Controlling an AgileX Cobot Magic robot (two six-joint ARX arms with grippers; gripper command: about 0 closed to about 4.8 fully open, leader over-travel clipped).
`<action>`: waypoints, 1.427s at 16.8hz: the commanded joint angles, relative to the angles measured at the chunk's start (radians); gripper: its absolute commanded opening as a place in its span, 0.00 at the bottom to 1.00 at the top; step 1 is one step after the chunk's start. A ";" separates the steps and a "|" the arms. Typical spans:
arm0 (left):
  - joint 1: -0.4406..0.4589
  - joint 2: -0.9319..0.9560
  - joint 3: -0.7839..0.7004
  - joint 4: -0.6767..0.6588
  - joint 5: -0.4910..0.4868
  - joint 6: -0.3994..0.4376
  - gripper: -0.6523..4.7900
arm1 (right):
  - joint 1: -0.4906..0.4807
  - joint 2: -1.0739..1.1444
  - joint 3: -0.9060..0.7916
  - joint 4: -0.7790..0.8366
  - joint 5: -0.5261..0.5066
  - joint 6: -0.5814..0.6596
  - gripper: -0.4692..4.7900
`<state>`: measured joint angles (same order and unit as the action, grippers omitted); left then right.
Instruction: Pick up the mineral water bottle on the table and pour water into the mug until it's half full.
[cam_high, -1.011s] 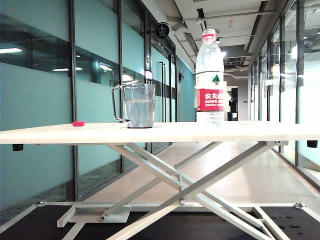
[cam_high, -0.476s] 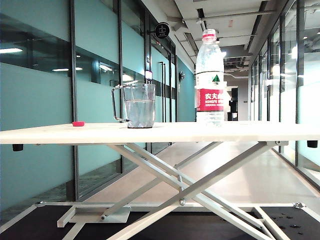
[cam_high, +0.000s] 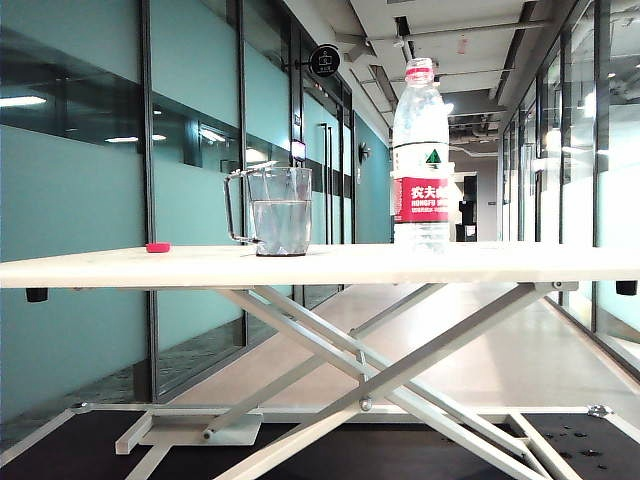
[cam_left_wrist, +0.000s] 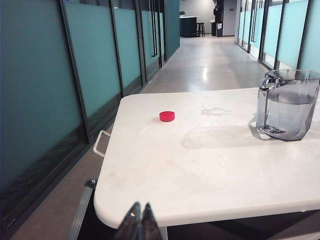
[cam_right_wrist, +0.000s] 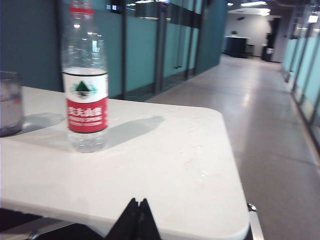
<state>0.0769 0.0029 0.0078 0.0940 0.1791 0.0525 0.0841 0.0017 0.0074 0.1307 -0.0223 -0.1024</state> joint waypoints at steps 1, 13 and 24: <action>0.000 0.001 0.002 0.007 0.000 -0.001 0.11 | -0.017 0.000 -0.002 0.017 -0.021 0.005 0.08; 0.000 0.001 0.002 -0.010 0.000 0.000 0.11 | -0.014 0.000 -0.002 0.023 -0.021 0.005 0.08; 0.000 0.001 0.002 -0.010 0.000 0.000 0.11 | -0.014 0.000 -0.002 0.023 -0.021 0.005 0.08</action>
<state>0.0769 0.0032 0.0078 0.0746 0.1791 0.0525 0.0685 0.0017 0.0074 0.1375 -0.0383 -0.1009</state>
